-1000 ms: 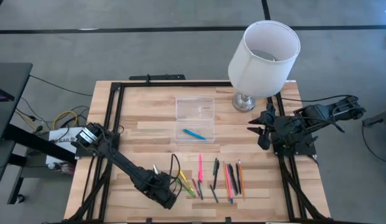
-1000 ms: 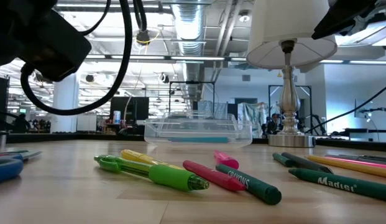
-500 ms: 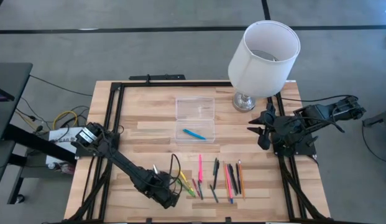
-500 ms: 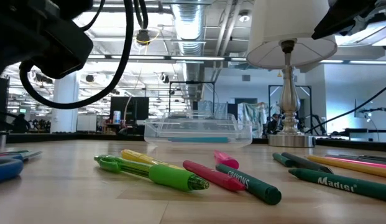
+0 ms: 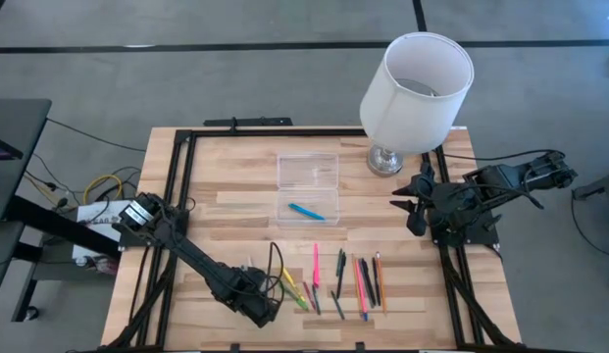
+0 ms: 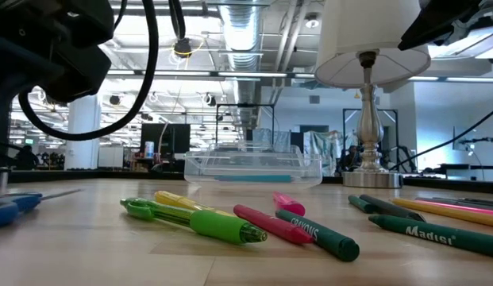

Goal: Pick & place school supplies into a supply box
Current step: Put the blue scissor into the transparent supply box

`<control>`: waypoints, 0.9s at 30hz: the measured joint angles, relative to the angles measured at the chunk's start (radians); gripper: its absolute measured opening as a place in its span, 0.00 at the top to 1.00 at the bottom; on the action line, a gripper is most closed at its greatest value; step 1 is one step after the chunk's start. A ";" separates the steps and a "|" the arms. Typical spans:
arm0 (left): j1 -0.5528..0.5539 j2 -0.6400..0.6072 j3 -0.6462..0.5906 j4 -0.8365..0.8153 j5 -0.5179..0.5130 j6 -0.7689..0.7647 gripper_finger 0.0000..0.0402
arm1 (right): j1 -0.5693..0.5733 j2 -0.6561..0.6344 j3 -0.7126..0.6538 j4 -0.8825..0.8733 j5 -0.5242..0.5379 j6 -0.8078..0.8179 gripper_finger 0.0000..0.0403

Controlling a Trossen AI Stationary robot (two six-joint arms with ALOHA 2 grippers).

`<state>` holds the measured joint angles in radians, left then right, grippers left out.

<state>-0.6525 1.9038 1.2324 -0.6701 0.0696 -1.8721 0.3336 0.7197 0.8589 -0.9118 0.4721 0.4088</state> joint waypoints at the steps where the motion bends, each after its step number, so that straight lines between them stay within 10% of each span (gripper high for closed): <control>1: 0.000 0.000 -0.004 0.002 0.000 0.000 0.56 | 0.000 0.000 0.000 0.000 0.000 0.000 0.71; 15: 0.001 0.009 -0.026 0.002 -0.052 0.026 0.48 | 0.000 0.000 0.000 0.000 0.001 0.000 0.71; 27: 0.001 0.036 -0.024 -0.011 -0.021 0.357 0.59 | 0.000 0.001 0.000 0.006 0.001 0.001 0.71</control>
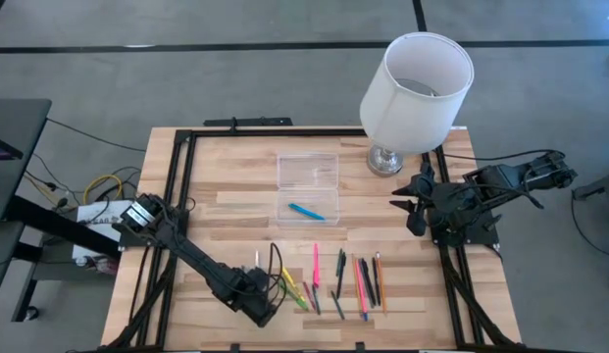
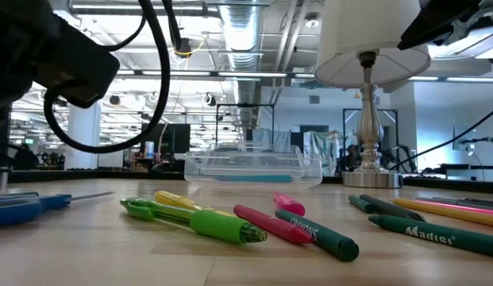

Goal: Pick & place school supplies into a supply box
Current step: Put the blue scissor into the transparent supply box

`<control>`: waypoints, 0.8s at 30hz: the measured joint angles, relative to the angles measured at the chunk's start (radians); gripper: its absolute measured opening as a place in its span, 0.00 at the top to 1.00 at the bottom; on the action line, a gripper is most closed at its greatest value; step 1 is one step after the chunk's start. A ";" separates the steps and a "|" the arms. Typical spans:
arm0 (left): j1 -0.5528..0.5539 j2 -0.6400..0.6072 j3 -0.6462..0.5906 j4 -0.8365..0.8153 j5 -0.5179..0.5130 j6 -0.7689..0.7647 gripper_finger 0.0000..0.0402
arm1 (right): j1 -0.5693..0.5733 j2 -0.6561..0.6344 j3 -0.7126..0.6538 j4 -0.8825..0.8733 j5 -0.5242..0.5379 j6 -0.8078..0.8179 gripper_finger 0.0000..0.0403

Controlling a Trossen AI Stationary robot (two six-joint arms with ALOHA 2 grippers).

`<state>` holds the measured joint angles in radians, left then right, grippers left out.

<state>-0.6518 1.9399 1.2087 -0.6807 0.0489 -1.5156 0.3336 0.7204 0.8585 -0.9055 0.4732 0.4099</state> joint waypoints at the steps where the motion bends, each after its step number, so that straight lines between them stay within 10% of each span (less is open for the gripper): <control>1: 0.000 0.001 0.000 -0.006 -0.003 0.006 0.60 | 0.000 0.000 0.000 0.000 0.000 0.000 0.71; 24: 0.002 0.003 -0.003 -0.022 -0.046 0.117 0.75 | 0.000 0.000 0.000 0.001 0.000 0.001 0.71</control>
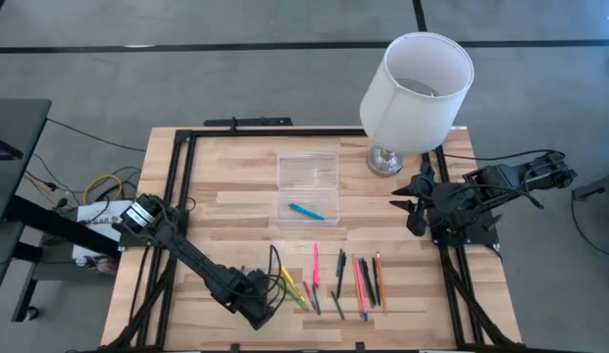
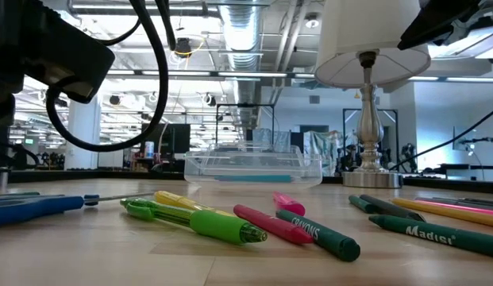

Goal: Pick & place school supplies into a supply box
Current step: Put the blue scissor into the transparent supply box

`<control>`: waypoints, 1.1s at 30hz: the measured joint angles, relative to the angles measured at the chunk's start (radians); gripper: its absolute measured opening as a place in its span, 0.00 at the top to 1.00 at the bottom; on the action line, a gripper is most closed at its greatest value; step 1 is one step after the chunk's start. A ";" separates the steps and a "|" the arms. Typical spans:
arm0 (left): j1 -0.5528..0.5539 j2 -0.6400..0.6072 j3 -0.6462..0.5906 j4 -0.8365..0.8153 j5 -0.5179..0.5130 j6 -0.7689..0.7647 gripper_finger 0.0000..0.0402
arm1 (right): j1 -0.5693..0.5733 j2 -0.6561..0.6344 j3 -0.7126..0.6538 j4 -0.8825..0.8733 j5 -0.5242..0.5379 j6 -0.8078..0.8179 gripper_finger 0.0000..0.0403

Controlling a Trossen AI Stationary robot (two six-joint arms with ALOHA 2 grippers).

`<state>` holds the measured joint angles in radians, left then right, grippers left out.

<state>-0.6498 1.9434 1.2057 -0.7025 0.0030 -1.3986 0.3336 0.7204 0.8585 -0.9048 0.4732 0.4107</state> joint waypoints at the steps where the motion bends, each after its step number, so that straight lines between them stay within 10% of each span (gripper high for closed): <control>1: 0.000 0.000 0.000 0.000 0.000 0.000 0.75 | 0.000 0.000 0.000 0.000 0.000 0.000 0.71; 33: 0.001 -0.003 0.015 -0.004 -0.011 0.015 0.81 | 0.000 0.000 0.000 0.016 -0.001 0.008 0.71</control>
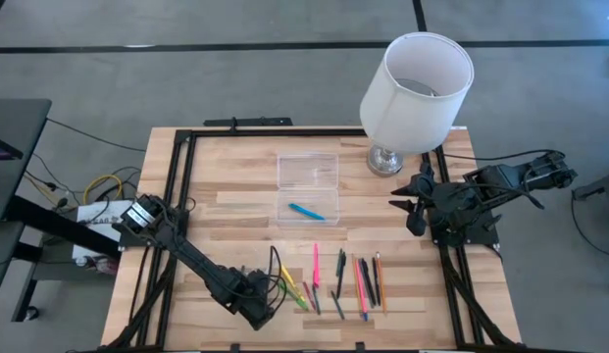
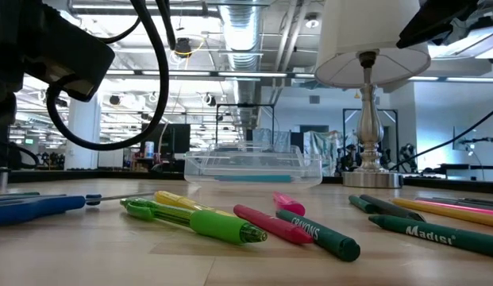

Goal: Pick & place school supplies into a supply box
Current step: Put the blue scissor into the transparent supply box

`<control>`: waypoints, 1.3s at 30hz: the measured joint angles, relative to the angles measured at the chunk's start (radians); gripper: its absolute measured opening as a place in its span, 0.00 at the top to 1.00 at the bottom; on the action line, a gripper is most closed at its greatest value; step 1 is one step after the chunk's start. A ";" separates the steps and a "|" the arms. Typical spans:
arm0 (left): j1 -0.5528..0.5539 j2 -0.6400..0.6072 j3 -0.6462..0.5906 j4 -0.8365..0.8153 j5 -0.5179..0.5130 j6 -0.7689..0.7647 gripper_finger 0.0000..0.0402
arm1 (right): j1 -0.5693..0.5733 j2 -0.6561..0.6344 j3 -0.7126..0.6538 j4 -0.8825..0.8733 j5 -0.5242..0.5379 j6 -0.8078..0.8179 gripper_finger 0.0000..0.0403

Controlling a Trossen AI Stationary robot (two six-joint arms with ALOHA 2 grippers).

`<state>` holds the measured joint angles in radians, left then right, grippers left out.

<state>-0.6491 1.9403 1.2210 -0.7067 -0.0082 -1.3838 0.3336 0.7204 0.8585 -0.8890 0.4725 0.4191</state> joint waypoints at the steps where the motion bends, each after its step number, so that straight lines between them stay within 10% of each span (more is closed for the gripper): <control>1: 0.000 -0.003 0.000 0.000 -0.001 0.000 0.82 | 0.000 0.000 0.000 0.000 0.000 0.000 0.71; 23: 0.017 -0.018 0.067 -0.033 -0.122 0.046 0.80 | 0.000 0.000 0.000 0.006 0.000 0.000 0.71; 39: 0.143 -0.022 0.311 -0.476 -0.302 0.507 0.81 | 0.000 0.000 0.000 0.007 0.000 0.011 0.71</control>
<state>-0.5058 1.9179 1.5318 -1.1829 -0.3100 -0.8770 0.3336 0.7208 0.8585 -0.8818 0.4728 0.4302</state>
